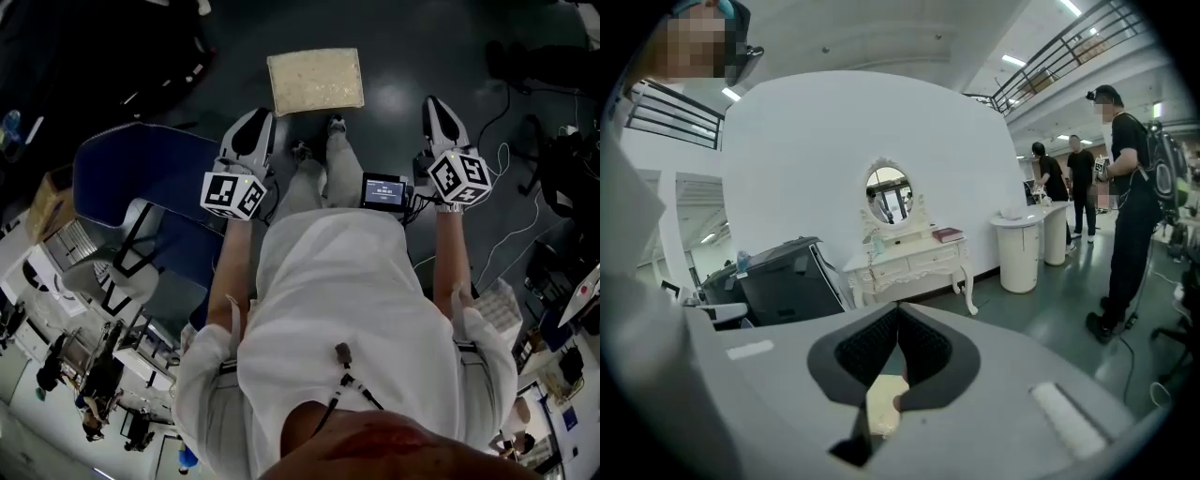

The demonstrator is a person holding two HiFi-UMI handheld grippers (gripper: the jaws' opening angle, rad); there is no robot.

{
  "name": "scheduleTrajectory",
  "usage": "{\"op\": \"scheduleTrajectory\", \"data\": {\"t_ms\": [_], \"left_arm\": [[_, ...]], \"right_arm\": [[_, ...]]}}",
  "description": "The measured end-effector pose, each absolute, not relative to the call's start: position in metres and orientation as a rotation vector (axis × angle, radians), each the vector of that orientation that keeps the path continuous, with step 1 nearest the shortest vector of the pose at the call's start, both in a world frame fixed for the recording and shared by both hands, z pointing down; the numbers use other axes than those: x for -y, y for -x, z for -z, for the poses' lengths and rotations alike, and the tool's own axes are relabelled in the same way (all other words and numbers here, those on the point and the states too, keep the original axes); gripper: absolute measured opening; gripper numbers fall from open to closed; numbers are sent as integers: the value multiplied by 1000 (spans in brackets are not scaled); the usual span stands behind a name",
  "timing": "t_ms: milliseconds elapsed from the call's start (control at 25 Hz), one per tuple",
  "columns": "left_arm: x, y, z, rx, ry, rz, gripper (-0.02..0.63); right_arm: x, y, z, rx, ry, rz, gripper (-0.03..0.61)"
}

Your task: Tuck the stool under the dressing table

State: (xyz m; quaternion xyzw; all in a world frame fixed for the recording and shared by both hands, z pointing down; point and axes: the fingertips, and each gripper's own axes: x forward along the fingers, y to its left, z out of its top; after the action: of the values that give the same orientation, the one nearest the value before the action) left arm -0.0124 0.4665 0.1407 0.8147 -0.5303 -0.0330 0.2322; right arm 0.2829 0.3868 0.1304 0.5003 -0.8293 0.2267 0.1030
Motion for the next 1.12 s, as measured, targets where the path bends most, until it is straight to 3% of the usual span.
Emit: {"op": "scheduleTrajectory", "data": {"t_ms": [360, 680, 880, 1120], "left_arm": [[-415, 12, -229, 1435, -2134, -47, 63], [-360, 27, -262, 1466, -2078, -100, 54], [-325, 22, -305, 1474, -2046, -149, 55], [-318, 32, -413, 1398, -1971, -248, 80]], "right_arm": [[-290, -314, -193, 2381, -1492, -699, 9], [-210, -298, -183, 2509, -1369, -767, 8], [-193, -281, -272, 2459, -1298, -783, 9], [-220, -245, -425, 2278, -1165, -852, 9]]}}
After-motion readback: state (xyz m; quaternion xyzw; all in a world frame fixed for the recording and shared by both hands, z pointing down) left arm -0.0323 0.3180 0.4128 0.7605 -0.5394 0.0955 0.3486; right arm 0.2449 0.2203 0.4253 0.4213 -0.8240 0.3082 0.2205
